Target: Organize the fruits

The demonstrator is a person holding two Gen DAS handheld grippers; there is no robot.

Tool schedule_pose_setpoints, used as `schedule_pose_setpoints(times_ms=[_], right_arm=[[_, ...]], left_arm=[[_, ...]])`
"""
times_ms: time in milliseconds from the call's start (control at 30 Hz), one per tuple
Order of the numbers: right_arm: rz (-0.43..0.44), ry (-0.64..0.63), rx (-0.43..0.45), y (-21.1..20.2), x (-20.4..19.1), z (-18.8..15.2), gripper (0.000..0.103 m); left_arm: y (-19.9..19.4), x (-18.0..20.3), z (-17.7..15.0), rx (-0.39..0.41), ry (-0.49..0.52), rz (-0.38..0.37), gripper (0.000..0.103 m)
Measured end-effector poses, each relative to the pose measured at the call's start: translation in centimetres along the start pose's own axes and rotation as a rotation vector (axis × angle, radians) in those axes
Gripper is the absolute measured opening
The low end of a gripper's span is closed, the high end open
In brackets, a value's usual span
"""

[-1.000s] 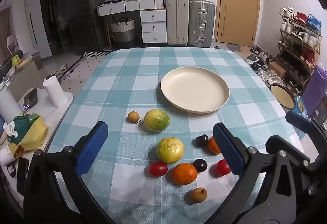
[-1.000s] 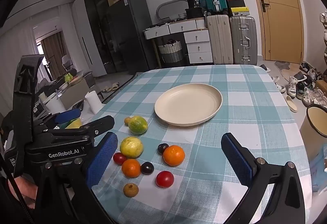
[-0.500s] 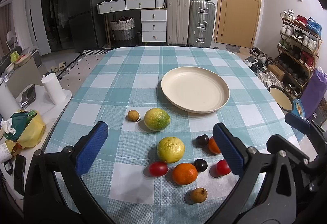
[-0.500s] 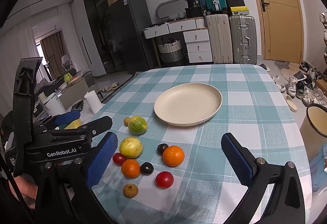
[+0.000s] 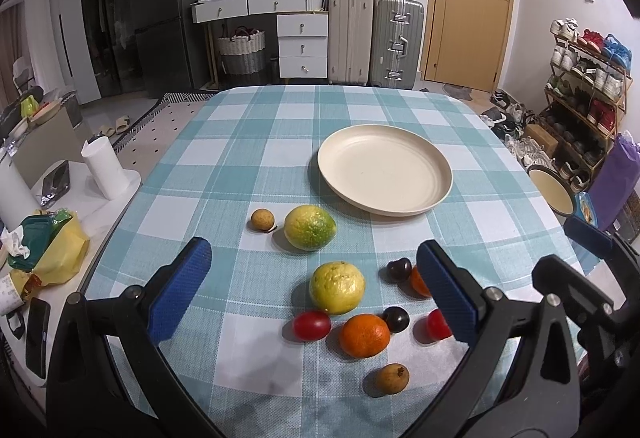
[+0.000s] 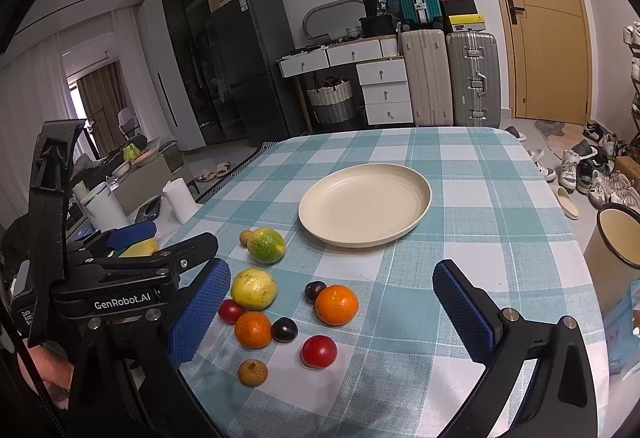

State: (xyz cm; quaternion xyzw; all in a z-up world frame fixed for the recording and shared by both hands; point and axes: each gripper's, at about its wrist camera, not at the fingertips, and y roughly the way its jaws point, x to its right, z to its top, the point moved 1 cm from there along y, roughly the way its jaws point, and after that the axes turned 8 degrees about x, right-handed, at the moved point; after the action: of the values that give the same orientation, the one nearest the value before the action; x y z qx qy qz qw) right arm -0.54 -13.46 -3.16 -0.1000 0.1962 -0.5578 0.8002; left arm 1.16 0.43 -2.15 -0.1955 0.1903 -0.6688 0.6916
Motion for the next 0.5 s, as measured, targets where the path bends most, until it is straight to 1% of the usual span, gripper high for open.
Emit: schedule_pose_setpoints(times_ms=[500], right_arm=[[-0.005, -0.003, 0.002, 0.11, -0.02, -0.13, 0.103]], left_arm=[[-0.08, -0.41, -0.17, -0.004, -0.007, 0.002, 0.102]])
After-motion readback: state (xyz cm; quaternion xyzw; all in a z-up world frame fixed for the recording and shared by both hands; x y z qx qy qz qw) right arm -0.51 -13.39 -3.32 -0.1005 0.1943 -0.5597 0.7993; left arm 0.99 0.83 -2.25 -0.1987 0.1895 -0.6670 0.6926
